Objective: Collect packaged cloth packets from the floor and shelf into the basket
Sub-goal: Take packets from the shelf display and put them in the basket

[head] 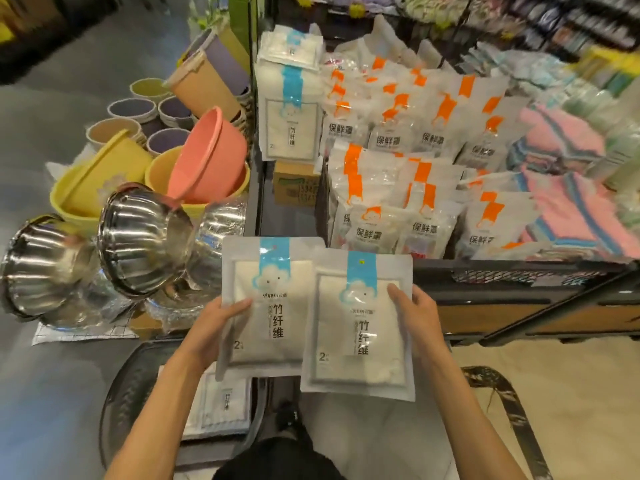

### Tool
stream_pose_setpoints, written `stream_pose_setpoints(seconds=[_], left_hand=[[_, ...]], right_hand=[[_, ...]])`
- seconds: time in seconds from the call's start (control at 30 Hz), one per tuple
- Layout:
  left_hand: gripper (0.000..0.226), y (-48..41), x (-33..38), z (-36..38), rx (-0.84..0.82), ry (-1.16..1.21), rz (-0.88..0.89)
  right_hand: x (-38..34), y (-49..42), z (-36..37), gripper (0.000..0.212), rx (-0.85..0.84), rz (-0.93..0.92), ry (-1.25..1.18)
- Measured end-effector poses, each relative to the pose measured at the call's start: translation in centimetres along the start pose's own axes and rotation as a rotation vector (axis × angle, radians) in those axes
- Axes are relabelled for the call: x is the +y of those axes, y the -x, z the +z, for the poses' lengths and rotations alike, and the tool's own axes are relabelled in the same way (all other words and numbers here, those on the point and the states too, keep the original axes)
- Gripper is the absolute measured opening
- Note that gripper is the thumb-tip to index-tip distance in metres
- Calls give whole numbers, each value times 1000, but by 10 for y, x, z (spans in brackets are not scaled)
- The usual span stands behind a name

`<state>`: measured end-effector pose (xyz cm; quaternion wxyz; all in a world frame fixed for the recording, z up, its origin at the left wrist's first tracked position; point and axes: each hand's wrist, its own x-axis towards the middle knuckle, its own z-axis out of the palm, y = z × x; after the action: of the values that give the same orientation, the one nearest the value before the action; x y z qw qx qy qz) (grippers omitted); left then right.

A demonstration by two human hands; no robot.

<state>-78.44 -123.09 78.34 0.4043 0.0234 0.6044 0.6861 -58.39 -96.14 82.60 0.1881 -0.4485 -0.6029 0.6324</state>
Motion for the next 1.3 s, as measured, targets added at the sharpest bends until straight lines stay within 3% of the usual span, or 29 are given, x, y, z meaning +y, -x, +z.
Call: stream_pose_setpoints(seconds=[0.07,0.17,0.3,0.5,0.7,1.0,1.07,1.2,1.3], left_hand=[[34,-19,10,3,32,25,18],[40,-48,28,10,62,31,67],[26,-68,37,12,126,27,64],[34,-89,47,0,211,79,71],[29,-108,62,-9,350,134,113],[42,-131,92,-33,551,255,164],[38,-136,98,-37,589,277,182],[24,-149,103,-34,656,307,196],[25,-156,102,-27,681,331,198]], right_hand=[[-14,-21,5,16,-40,-39,16],[-33,-58,17,20,-80,-75,45],[-52,-96,35,18,-144,-76,73],[-91,-146,73,15,-241,-168,204],[-136,-203,118,10,-293,-296,186],[-204,-304,182,12,-342,-401,201],[-217,-320,197,7,-328,-423,182],[-228,-353,225,18,-337,-456,215],[-225,-372,243,22,-420,-432,288]])
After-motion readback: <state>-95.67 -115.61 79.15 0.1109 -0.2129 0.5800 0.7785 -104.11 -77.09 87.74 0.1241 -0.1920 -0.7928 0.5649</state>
